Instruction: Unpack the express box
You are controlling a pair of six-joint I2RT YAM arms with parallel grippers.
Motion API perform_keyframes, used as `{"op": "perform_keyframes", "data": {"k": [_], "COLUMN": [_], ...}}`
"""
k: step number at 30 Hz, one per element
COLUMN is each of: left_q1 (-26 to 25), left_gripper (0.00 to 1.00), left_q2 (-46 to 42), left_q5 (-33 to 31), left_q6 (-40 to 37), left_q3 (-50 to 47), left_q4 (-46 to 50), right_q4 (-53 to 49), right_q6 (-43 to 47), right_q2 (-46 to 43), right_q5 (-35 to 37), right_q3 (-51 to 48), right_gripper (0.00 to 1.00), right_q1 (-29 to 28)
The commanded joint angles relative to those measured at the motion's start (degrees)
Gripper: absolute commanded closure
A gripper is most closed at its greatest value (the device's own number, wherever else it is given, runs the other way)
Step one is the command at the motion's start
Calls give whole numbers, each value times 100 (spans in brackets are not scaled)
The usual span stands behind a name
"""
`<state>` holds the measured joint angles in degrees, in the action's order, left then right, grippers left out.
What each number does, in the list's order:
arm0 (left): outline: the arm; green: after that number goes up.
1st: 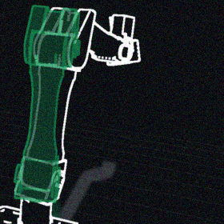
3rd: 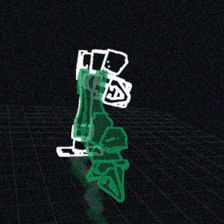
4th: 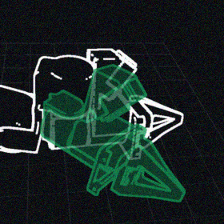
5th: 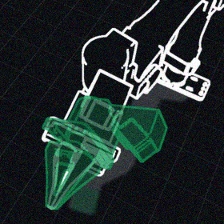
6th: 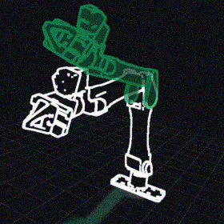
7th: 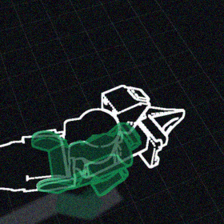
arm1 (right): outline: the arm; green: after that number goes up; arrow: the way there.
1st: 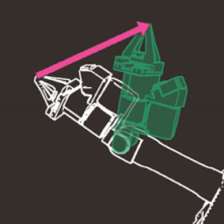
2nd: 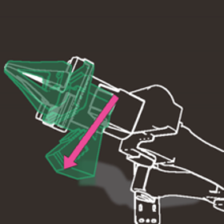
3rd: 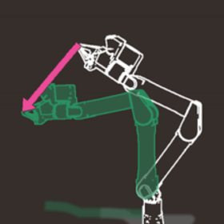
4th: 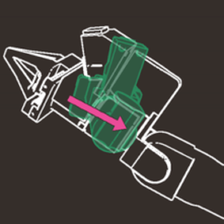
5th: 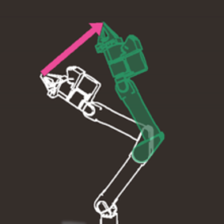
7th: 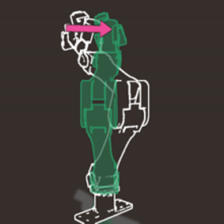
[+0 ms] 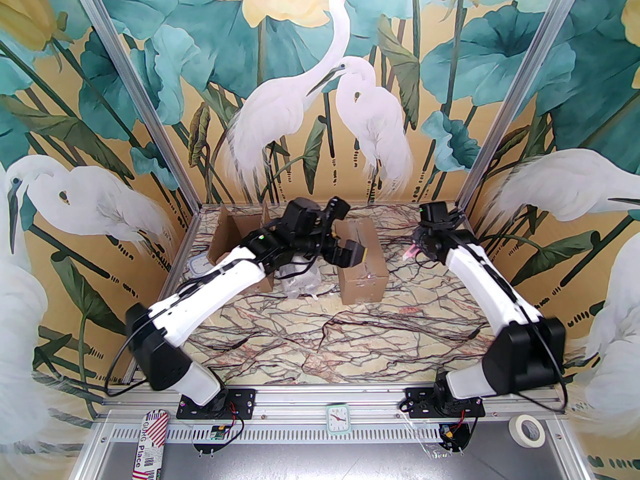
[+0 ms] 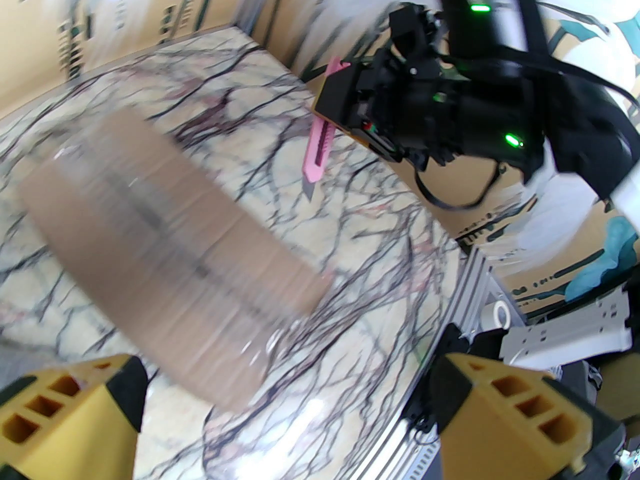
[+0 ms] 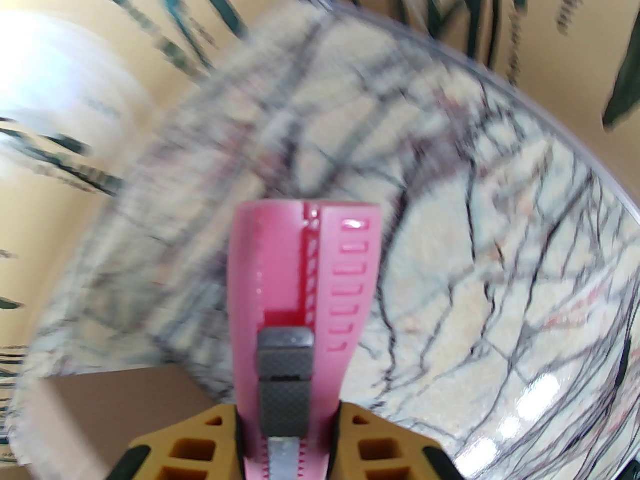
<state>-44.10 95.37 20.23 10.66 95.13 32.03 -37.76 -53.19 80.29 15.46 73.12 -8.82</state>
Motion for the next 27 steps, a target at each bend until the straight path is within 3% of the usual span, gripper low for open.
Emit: {"op": "perform_keyframes", "data": {"k": [1, 6, 12, 19, 27], "left_q1": [-139, -240, -240, -240, -240], "left_gripper": [2, 7, 15, 20, 33], "left_q2": [647, 1366, 1609, 1668, 1947], "left_q5": [340, 629, 983, 733, 583], "left_q6": [-89, 69, 283, 106, -37], "left_q3": [605, 1402, 1514, 1566, 1929], "left_q4": [130, 86, -224, -218, 84], "right_q4": [155, 307, 641, 769, 775], "right_q6": [461, 527, 476, 445, 372], "right_q2": [-270, -678, -884, -831, -848], "right_q5": [-250, -691, -1157, -1623, -1847], "right_q3": [47, 53, -92, -109, -100], "right_gripper": [76, 76, 76, 77, 77], "right_q1": [-164, -415, -597, -715, -861]}}
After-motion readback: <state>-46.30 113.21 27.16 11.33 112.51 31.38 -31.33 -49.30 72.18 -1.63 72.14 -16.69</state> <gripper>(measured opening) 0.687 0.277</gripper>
